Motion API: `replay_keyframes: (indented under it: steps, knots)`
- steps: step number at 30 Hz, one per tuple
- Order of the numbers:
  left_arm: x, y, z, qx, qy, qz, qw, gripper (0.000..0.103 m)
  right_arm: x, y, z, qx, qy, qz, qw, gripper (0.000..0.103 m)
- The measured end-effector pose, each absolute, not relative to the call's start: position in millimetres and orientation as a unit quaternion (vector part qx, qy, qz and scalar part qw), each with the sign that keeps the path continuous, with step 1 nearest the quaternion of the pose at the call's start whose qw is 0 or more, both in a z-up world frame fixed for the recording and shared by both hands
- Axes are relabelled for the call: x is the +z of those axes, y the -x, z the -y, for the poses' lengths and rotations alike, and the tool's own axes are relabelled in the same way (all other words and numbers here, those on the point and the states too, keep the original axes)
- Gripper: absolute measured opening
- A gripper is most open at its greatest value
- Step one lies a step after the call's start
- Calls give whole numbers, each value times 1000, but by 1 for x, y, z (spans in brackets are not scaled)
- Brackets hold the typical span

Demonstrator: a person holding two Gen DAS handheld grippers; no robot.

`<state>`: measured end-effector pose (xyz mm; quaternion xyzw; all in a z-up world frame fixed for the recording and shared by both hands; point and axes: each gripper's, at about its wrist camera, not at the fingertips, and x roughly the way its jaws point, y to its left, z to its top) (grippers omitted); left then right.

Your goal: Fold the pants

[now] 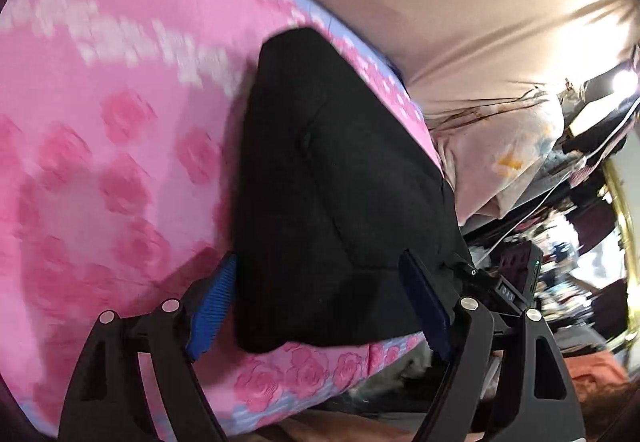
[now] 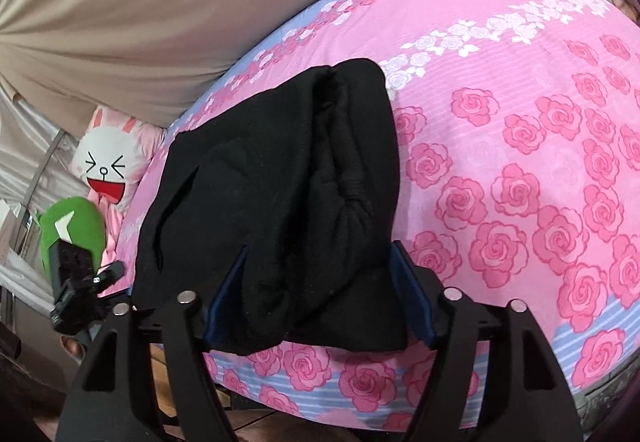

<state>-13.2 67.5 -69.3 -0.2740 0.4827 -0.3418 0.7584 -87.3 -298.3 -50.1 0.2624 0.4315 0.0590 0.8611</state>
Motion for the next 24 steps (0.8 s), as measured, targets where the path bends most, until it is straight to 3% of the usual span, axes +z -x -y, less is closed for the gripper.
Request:
replay_keyframes:
  steps: [4, 7, 8, 10, 13, 17, 20, 22, 23, 24]
  knots:
    - [-76, 7, -55, -353, 280, -477, 754, 85, -58, 84, 300, 72, -288, -435, 850, 85]
    - [-75, 1, -45, -373, 264, -471, 755, 82, -61, 79, 300, 86, -298, -427, 849, 88]
    - [-75, 0, -43, -375, 262, -471, 754, 72, -61, 74, 298, 86, -296, -426, 851, 79]
    - [-71, -3, -45, -374, 263, -473, 754, 41, -59, 70, 294, 96, -291, -428, 850, 53]
    - [-44, 7, -59, -366, 248, -449, 776, 29, -33, 76, 281, 121, -270, -415, 860, 47]
    - [-24, 32, -76, -367, 228, -452, 780, 30, -25, 90, 266, 156, -266, -438, 844, 47]
    - [-37, 45, -86, -346, 218, -488, 771, 35, -46, 97, 258, 140, -259, -473, 830, 55]
    - [-59, 47, -90, -332, 234, -505, 762, 50, -61, 99, 260, 122, -263, -483, 826, 69]
    - [-65, 45, -92, -326, 249, -507, 758, 54, -63, 101, 263, 127, -285, -468, 826, 71]
    - [-73, 42, -94, -322, 275, -508, 750, 65, -64, 100, 265, 128, -297, -466, 823, 74]
